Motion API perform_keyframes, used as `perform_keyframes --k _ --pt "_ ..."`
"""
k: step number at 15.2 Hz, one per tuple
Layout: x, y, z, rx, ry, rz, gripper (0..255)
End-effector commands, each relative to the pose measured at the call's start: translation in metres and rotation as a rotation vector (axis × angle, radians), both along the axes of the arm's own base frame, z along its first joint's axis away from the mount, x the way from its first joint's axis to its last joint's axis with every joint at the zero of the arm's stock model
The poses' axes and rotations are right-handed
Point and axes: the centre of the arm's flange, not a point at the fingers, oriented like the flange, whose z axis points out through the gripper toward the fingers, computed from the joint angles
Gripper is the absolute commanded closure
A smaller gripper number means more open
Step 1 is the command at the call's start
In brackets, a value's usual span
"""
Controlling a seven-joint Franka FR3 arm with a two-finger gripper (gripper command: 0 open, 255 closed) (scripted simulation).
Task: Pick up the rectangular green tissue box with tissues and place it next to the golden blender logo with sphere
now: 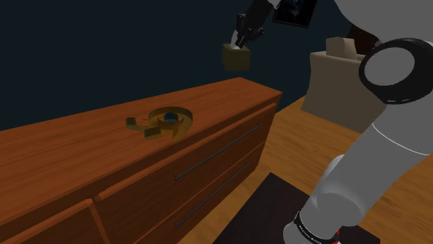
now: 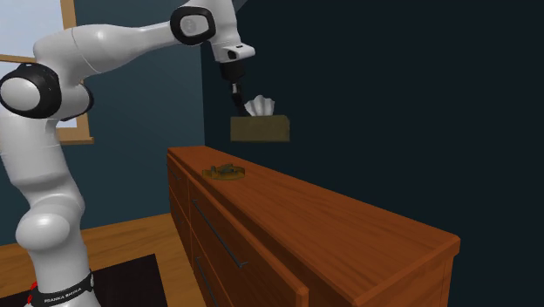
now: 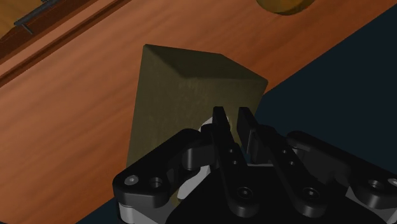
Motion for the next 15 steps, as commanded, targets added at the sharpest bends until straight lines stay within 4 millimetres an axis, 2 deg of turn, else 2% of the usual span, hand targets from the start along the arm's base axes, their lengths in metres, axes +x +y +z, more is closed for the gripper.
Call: perform_keyframes --k 1,9,15 --pt "-0.006 0.025 0.009 0.0 0.0 -0.002 255" --pt "-0.025 0.124 0.046 0.0 0.0 -0.002 255" --pt "-0.025 0.124 0.014 0.0 0.0 -0.002 255"
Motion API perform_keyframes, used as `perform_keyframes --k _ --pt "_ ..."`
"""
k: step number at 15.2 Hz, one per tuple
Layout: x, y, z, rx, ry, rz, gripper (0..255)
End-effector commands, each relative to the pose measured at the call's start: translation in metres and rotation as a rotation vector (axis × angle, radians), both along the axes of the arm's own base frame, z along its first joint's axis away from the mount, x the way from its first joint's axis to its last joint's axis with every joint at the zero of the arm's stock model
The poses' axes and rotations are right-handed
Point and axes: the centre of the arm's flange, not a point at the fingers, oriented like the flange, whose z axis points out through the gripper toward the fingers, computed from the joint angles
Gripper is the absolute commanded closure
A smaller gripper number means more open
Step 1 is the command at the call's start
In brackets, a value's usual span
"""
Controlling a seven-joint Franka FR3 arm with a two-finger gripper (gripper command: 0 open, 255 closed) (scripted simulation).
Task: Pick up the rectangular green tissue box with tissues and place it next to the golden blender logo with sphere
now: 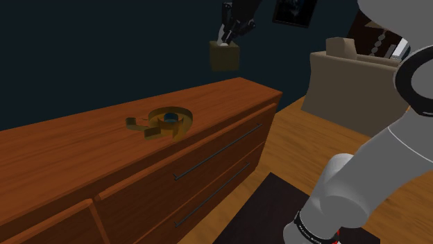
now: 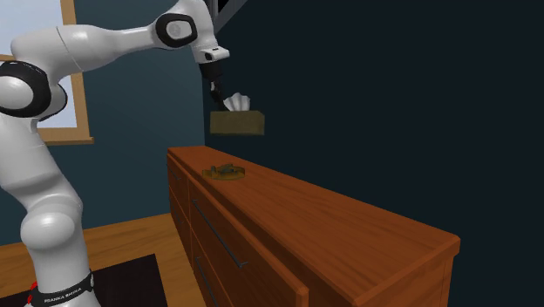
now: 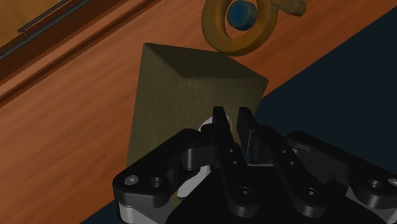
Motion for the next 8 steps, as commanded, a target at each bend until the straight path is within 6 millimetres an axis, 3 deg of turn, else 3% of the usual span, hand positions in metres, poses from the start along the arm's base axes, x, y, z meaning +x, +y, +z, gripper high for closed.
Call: perform_keyframes --k 1,8 --pt "-0.001 0.0 -0.011 0.0 -0.001 0.0 255" --pt "-0.001 0.0 -0.048 0.0 -0.001 0.0 255"
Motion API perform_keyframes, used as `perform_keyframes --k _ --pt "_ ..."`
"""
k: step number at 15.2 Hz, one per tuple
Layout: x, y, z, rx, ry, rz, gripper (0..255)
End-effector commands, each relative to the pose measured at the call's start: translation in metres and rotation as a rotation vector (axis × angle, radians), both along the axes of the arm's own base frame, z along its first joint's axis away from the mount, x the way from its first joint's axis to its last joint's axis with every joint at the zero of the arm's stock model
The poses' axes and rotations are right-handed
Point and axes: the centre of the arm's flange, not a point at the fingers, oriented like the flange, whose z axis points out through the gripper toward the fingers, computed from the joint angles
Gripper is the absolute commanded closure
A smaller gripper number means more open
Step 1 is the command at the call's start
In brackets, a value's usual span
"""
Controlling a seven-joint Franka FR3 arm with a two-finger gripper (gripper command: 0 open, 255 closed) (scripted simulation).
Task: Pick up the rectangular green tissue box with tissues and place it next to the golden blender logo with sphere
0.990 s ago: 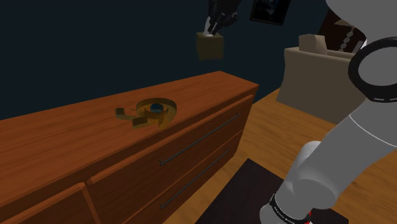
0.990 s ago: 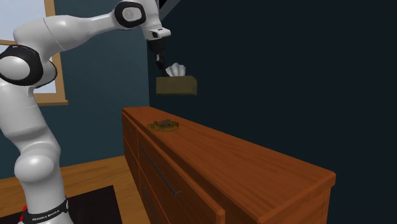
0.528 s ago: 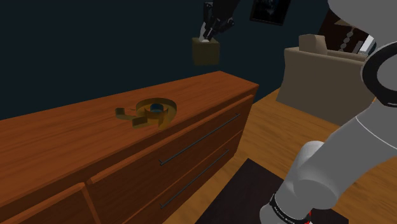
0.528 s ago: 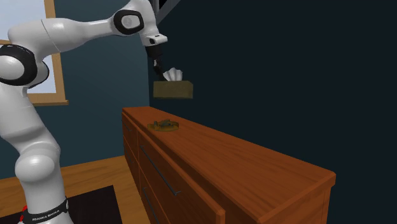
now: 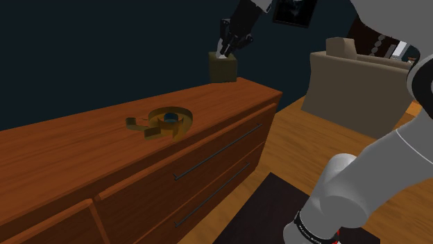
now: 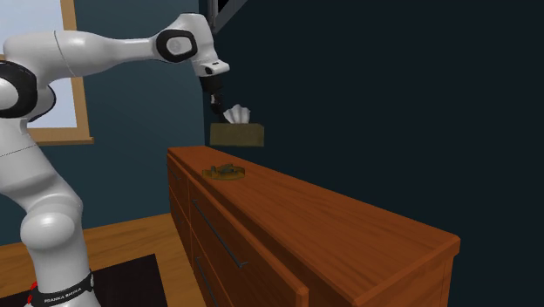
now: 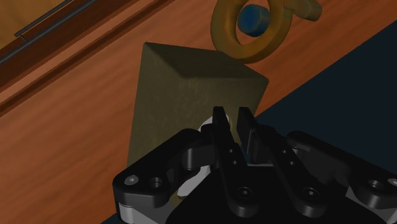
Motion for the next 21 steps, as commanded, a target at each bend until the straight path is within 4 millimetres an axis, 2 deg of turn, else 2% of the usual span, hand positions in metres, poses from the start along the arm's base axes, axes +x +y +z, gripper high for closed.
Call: perform_keyframes --k 1,21 --pt "0.001 -0.001 -0.01 0.0 -0.001 0.0 255" --pt "0.001 -0.001 -0.116 0.0 -0.001 0.0 255"
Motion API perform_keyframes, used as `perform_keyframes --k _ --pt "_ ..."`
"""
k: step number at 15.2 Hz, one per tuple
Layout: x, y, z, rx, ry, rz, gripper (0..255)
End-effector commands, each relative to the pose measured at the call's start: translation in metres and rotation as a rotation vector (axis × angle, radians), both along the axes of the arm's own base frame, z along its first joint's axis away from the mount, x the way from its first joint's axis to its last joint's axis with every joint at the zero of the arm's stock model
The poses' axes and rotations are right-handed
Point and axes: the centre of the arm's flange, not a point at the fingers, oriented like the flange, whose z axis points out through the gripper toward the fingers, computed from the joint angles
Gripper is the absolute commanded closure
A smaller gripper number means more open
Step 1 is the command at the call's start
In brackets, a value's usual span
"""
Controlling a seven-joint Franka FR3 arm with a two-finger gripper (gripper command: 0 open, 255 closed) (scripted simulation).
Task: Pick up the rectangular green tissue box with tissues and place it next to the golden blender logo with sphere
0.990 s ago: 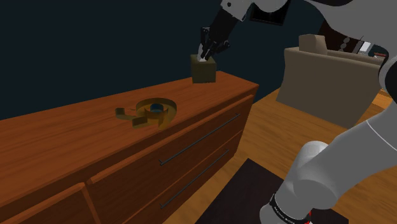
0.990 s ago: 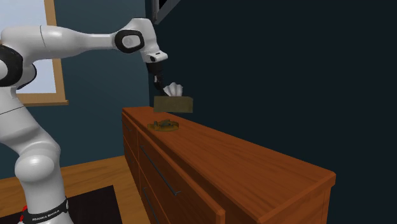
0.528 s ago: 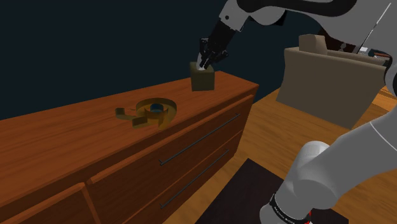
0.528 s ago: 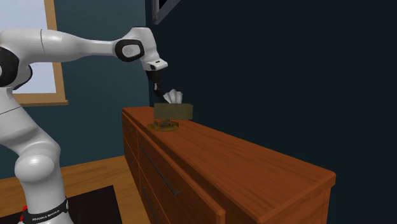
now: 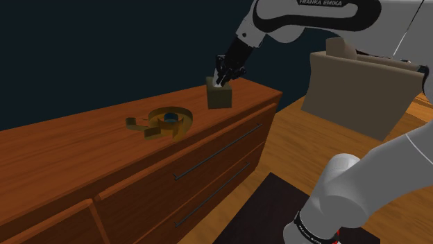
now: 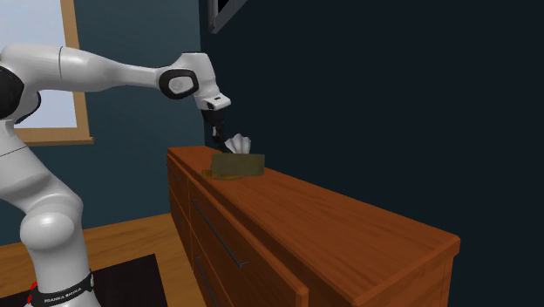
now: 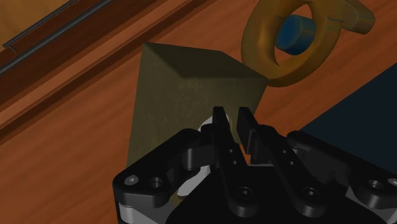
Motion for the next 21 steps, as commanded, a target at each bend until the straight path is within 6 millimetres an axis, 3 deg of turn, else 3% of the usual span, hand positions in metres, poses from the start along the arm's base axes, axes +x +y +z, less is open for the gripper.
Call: perform_keyframes --k 1,6,14,15,20,21 --pt "-0.001 0.0 -0.011 0.0 -0.001 0.0 255" --pt "-0.001 0.0 -0.037 0.0 -0.001 0.0 255" --pt "-0.001 0.0 -0.039 0.0 -0.001 0.0 255" --pt "-0.001 0.0 -0.039 0.0 -0.001 0.0 0" --pt "-0.001 0.0 -0.039 0.0 -0.001 0.0 0" --pt "-0.005 -0.003 -0.027 0.0 -0.001 0.0 0"
